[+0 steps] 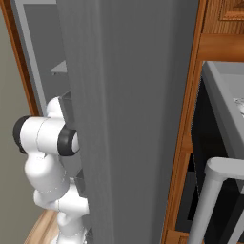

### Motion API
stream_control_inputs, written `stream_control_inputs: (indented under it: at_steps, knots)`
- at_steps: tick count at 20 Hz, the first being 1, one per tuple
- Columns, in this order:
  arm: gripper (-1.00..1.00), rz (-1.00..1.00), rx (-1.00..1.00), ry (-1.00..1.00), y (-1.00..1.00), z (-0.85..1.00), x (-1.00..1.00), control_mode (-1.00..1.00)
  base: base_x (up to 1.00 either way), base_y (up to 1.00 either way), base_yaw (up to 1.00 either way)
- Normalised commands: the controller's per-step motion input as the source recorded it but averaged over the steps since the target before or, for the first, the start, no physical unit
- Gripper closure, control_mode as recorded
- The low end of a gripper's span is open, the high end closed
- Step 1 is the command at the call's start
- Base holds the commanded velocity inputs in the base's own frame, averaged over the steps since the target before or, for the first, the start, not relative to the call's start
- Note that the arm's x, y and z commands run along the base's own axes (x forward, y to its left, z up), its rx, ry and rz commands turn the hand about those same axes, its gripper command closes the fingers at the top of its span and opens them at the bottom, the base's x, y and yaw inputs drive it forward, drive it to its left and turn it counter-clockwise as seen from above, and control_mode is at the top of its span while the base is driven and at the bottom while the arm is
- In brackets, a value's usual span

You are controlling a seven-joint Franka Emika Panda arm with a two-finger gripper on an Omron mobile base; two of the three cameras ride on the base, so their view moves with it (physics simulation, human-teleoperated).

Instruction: Transport the chicken drumstick from the fridge to the microwave and turn on the microwave.

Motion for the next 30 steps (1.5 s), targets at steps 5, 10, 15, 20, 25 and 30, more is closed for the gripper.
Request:
stream_control_inputs:
  at_steps: [5, 10, 15, 20, 25, 30]
  knots:
    - [-1.0, 0.0, 0.0, 0.0, -0.02, -0.06, 0.13, -1.0, 0.0, 0.0, 0.0]
    - [-1.0, 0.0, 0.0, 0.0, -0.02, -0.09, 0.1, -1.0, 0.0, 0.0, 0.0]
    - [-1.0, 0.0, 0.0, 0.0, 0.0, -0.1, 0.17, -1.0, 0.0, 0.0, 0.0]
    - [-1.0, 0.0, 0.0, 0.0, 0.0, -0.1, 0.2, -1.0, 0.0, 0.0, 0.0]
    - [-1.0, 0.0, 0.0, 0.0, 0.0, -0.1, 0.21, -1.0, 0.0, 0.0, 0.0]
    - [-1.0, 0.0, 0.0, 0.0, 0.0, -0.1, 0.18, -1.0, 0.0, 0.0, 0.0]
